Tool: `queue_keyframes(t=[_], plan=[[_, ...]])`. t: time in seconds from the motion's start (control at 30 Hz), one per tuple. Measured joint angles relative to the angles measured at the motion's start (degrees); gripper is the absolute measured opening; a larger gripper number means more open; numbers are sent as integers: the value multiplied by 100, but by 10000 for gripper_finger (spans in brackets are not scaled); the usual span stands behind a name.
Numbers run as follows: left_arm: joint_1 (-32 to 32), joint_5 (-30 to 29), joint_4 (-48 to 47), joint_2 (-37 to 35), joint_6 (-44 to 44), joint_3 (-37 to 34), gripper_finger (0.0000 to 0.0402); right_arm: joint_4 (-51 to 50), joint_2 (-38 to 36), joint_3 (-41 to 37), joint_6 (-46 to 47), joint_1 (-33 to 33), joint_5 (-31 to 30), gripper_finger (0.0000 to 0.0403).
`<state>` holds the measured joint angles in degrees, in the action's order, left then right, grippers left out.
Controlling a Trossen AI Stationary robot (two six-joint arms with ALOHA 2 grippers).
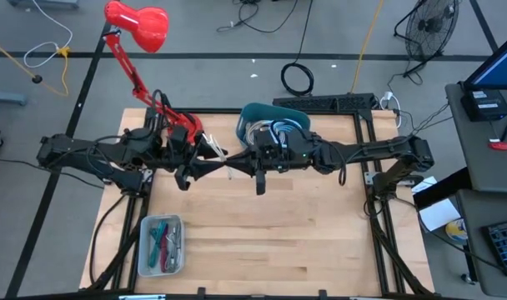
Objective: Pick & Place USB Port
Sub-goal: Put the light gray charger cable into the blue bin
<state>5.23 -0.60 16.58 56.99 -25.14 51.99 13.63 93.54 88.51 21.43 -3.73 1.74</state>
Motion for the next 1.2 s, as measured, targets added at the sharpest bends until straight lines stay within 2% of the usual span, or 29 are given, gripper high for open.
queue_keyframes(t=[0.47,0.53,0.63,0.73,0.8,1.2], plan=[[-7,212,67,0,60,0,16,4,0,0,0,-14,44,3],[-7,227,67,0,64,0,13,5,0,0,0,-21,39,3],[-7,214,68,0,-20,0,31,22,0,0,0,-19,92,4],[5,224,107,-1,-144,0,33,185,0,-2,-5,-9,525,11],[9,231,104,-52,-234,4,17,295,0,-2,-4,-4,767,22],[217,146,-105,-127,-606,4,9,439,-404,-2,64,-156,896,144]])
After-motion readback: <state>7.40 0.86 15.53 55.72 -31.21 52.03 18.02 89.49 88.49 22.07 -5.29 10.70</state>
